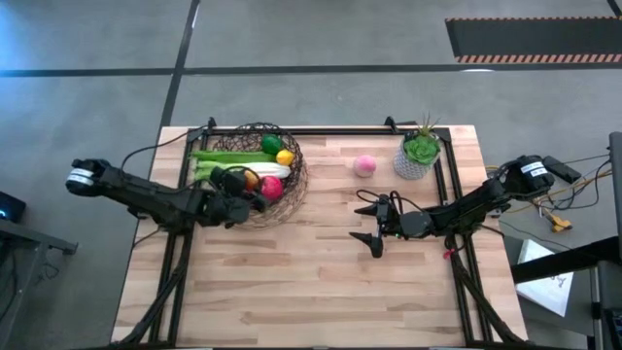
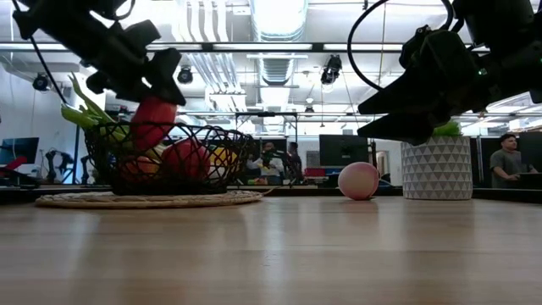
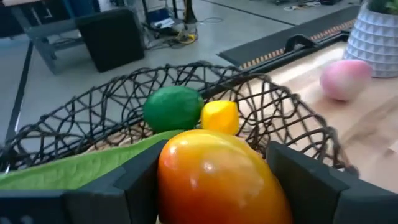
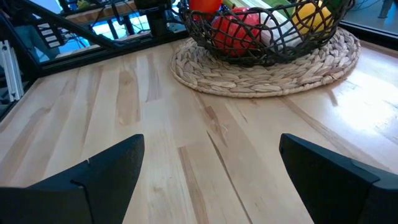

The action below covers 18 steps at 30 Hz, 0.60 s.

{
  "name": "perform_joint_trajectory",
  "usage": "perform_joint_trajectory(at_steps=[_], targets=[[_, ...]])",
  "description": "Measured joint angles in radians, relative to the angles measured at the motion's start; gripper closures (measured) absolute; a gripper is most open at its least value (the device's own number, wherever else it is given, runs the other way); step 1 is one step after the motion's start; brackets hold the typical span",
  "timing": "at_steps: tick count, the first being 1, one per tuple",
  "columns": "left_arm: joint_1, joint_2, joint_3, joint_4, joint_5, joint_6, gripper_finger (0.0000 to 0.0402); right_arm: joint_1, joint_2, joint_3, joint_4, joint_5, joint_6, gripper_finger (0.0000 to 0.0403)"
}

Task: Build produce basket
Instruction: Put the orange mango into the black mesh basket

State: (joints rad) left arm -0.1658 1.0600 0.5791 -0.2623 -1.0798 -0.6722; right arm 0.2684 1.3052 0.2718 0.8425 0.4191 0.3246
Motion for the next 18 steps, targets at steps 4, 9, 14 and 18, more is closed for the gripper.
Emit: perform_joint_trajectory(at_steps=[4,9,14,18], targets=[[0.004,-0.009,-0.009,-0.003,0.056,-0.038,0.0151,0.0,0.0,0.0,0.0,0.0,0.006,0.0037],[0.016,-0.065,-0.001,-0.069,0.12,-0.047,0.015,0.0,0.0,0.0,0.001,0.0,0.007,0.0037],[0.015,-0.185,0.003,-0.178,0.173,-0.028,0.0149,0.0,0.0,0.0,0.0,0.0,0.016,0.0037],[0.015,-0.281,-0.021,-0.193,0.174,-0.028,0.0148,0.0,0.0,0.0,0.001,0.0,0.016,0.0037]])
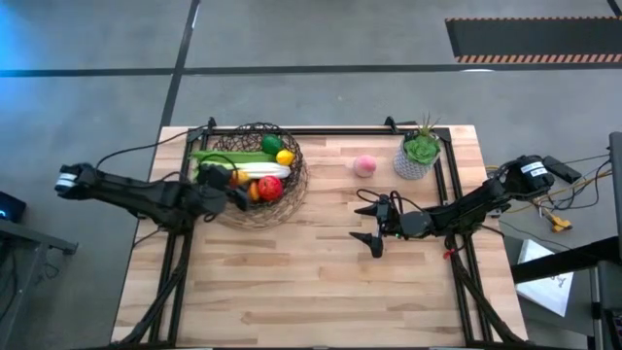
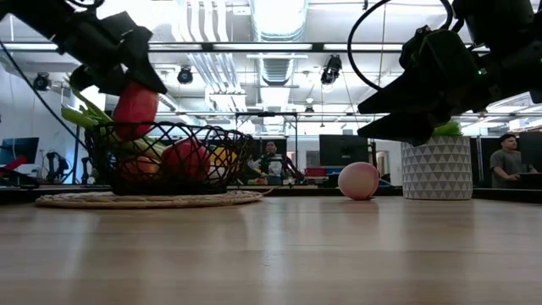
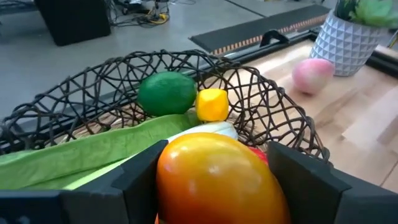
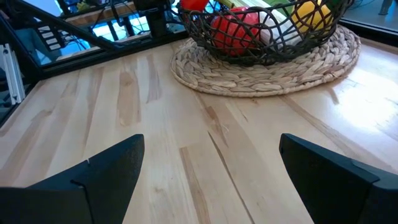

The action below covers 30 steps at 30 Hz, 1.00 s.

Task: Build produce basket
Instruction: Put the orange mango into the black mesh basket, then put the pink peach into the black mesh basket

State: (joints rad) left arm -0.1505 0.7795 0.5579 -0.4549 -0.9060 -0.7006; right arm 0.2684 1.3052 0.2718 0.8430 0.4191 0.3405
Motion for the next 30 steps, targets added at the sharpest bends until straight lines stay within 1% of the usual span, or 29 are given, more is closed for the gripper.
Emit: perform_joint_trajectory(at_steps=[4,8,12,15,17,20,25,30], targets=[[0.0,-0.053,-0.031,0.001,0.009,-0.001,0.0148,0.0,0.0,0.0,0.0,0.0,0.0,0.0037],[0.0,-0.08,-0.074,0.003,0.018,-0.027,0.0147,0.0,0.0,0.0,0.0,0.0,0.0,0.0037],[0.0,-0.088,-0.106,0.003,0.043,-0.054,0.0132,0.0,0.0,0.0,0.0,-0.003,-0.001,0.0037],[0.0,-0.096,-0.123,0.02,0.106,-0.063,0.0116,0.0,0.0,0.0,0.0,-0.003,-0.001,0.0037],[0.0,-0.102,-0.128,0.018,0.122,-0.086,0.0111,0.0,0.0,0.0,0.0,-0.003,-0.002,0.0037],[0.0,-0.106,-0.123,0.018,0.118,-0.083,0.0109,0.0,0.0,0.0,0.001,-0.003,-0.003,0.0037],[0.0,-0.104,-0.075,0.025,0.064,-0.021,0.0109,0.0,0.0,0.0,0.0,-0.003,-0.002,0.0037],[0.0,-0.071,-0.029,0.028,0.065,0.008,0.011,0.0,0.0,0.0,0.0,-0.003,-0.001,0.0037]])
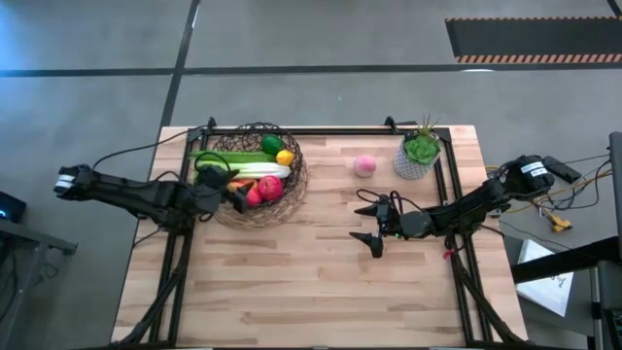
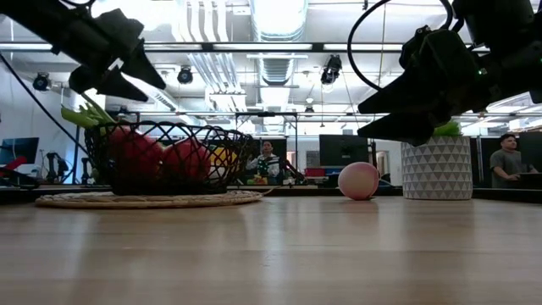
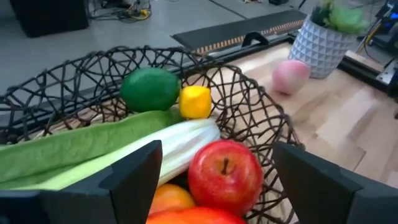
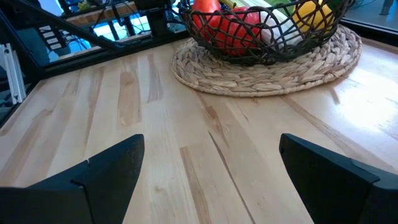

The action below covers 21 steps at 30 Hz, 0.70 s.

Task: Build produce basket
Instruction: Put the pink peach into the black mesh basket

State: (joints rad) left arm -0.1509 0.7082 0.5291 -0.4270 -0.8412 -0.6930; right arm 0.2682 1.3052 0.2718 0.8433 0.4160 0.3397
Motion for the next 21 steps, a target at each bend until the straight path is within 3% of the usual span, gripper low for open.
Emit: perform_joint_trajectory(at_steps=[4,9,12,14,17,21], targets=[[0.0,0.044,0.001,-0.016,0.014,-0.005,0.0133,0.0,0.0,0.0,0.0,0.0,0.0,0.0037],[0.0,0.11,0.006,-0.033,0.017,-0.028,0.0188,0.0,0.0,0.0,0.0,0.0,0.0,0.0037],[-0.014,0.161,0.048,0.011,0.046,0.035,0.0222,-0.004,-0.007,0.0,-0.016,0.014,0.0,0.0037],[-0.033,0.204,0.081,0.088,0.084,0.121,0.0241,-0.007,-0.025,0.0,-0.033,0.078,-0.006,0.0037],[-0.075,0.281,0.129,0.257,0.13,0.264,0.0263,-0.007,-0.07,0.0,-0.089,0.26,-0.024,0.0037],[-0.138,0.402,0.17,0.487,0.134,0.378,0.0281,-0.007,-0.151,0.001,-0.277,0.44,0.03,0.0037]])
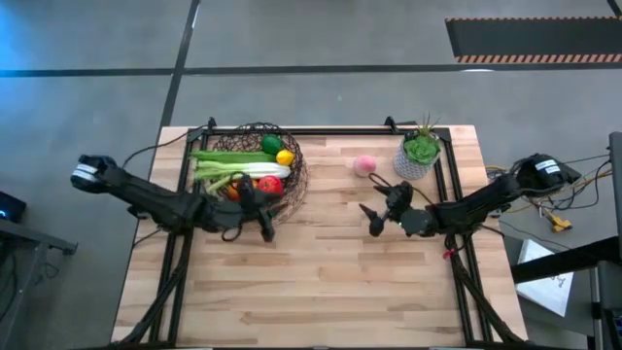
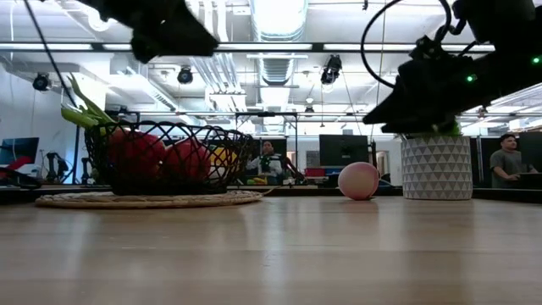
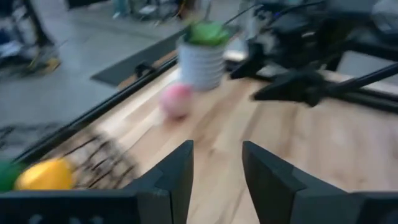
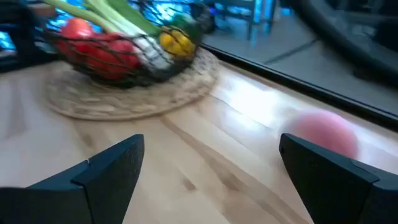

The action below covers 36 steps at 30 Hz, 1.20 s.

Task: Build produce basket
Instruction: Put the pink peach into the black mesh basket

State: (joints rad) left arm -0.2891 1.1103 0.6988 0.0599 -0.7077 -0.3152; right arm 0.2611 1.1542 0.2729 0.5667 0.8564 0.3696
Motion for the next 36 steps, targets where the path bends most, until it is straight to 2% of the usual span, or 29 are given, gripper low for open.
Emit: perform_joint_trajectory(at_steps=[7,11,13,17,20,24,27,29,32,36], targets=[[-0.078,0.253,0.034,0.318,0.001,0.068,0.0286,0.0,-0.097,0.0,-0.244,-0.092,0.163,0.0037],[-0.095,0.42,0.066,0.456,0.001,0.067,0.0286,-0.022,-0.129,0.012,-0.307,-0.206,0.138,0.0037],[-0.097,0.499,0.092,0.516,0.001,0.067,0.0286,-0.061,-0.146,0.059,-0.399,-0.291,0.108,0.0037],[-0.097,0.617,0.169,0.542,0.011,0.067,0.0286,-0.172,-0.14,0.223,-0.703,-0.429,0.025,0.0037],[-0.097,0.682,0.231,0.542,0.016,0.067,0.0286,-0.26,-0.09,0.353,-0.89,-0.437,-0.095,0.0037],[-0.097,0.759,0.322,0.554,0.016,0.068,0.0286,-0.384,0.014,0.484,-1.009,-0.438,-0.326,0.0037],[-0.097,0.811,0.384,0.56,0.017,0.078,0.0286,-0.481,0.104,0.551,-1.025,-0.454,-0.46,0.0037],[-0.097,0.841,0.419,0.563,0.024,0.108,0.0286,-0.544,0.162,0.583,-1.018,-0.5,-0.536,0.0037],[-0.097,0.862,0.442,0.558,0.029,0.135,0.0286,-0.625,0.247,0.622,-0.995,-0.551,-0.602,0.0037],[-0.097,0.866,0.443,0.56,0.043,0.139,0.0286,-0.691,0.337,0.669,-0.992,-0.55,-0.685,0.0037]])
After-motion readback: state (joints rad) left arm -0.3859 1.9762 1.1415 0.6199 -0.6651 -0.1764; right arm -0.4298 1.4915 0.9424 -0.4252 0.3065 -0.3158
